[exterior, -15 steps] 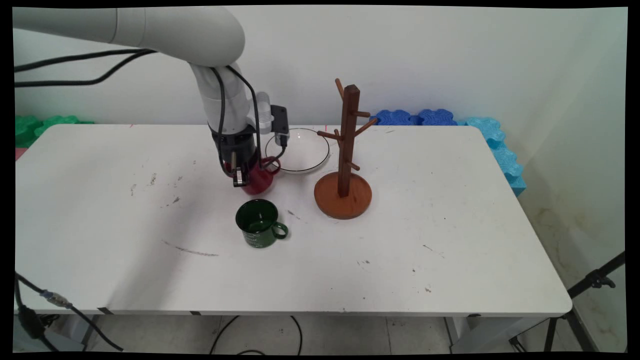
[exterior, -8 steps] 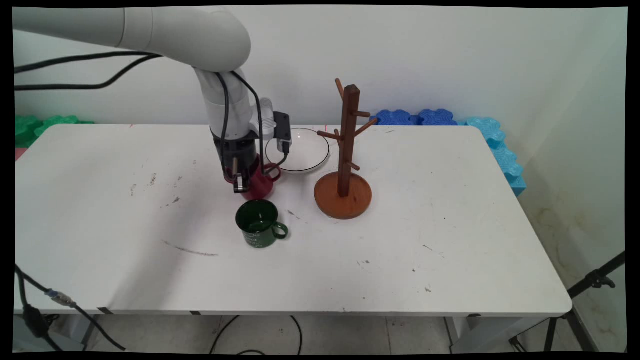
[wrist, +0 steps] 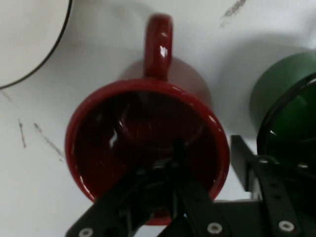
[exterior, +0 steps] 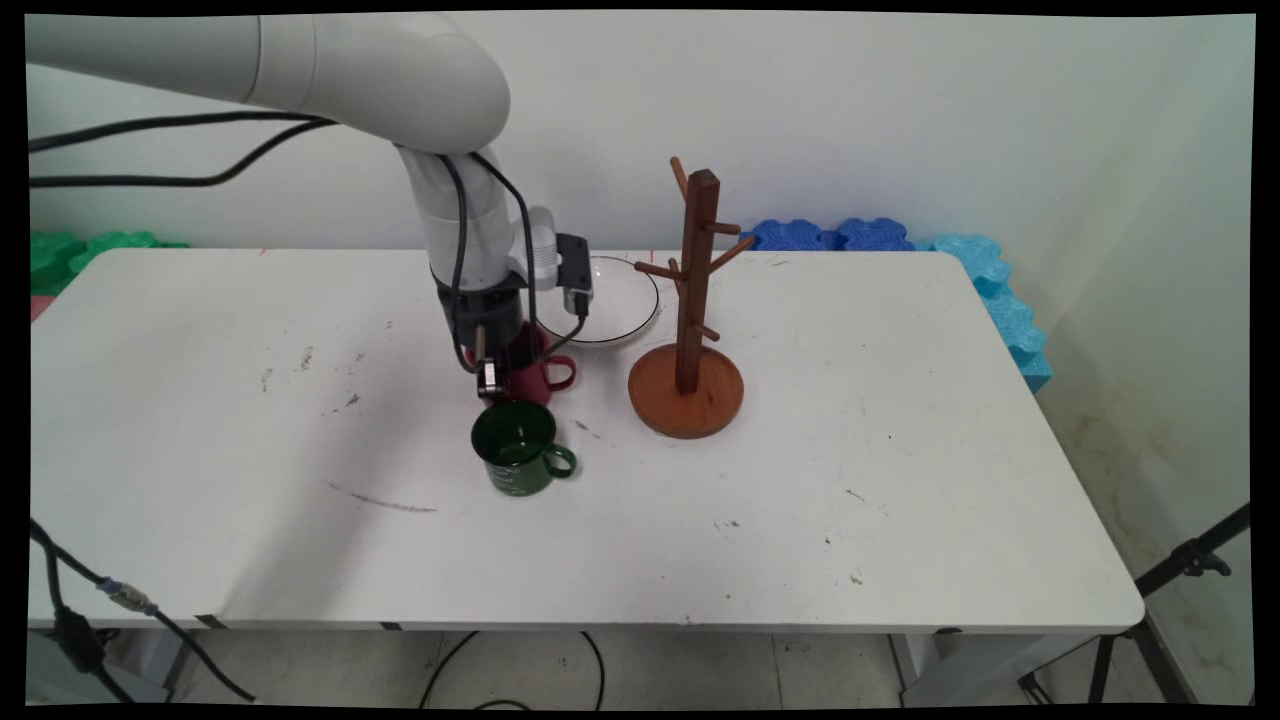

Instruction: Place the picked object on the table

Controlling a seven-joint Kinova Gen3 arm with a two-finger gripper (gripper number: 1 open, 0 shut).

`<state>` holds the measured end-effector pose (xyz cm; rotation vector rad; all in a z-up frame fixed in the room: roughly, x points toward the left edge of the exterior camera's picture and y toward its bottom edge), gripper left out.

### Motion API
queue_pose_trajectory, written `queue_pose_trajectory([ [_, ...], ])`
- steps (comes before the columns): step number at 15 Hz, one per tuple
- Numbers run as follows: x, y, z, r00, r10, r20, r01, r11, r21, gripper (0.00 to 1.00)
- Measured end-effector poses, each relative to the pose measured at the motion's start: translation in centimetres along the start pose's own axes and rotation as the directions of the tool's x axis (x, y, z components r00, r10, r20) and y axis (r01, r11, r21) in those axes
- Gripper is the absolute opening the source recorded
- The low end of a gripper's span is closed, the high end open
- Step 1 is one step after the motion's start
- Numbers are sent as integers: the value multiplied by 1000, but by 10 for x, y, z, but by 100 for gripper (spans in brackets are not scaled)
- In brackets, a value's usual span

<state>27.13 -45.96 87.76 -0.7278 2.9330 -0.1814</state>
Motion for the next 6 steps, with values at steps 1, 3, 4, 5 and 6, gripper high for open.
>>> queue_pose_trajectory([
  [1, 1, 1, 0, 1000, 1, -4, -1, 1000, -2, 100],
  [3, 2, 2, 1, 1000, 3, -18, -3, 1000, -8, 100],
  [4, 3, 3, 2, 1000, 5, -25, -5, 1000, -10, 100],
  [5, 4, 3, 2, 999, 7, -34, -7, 1000, -12, 100],
  [6, 5, 4, 2, 999, 8, -42, -8, 1000, -13, 100],
])
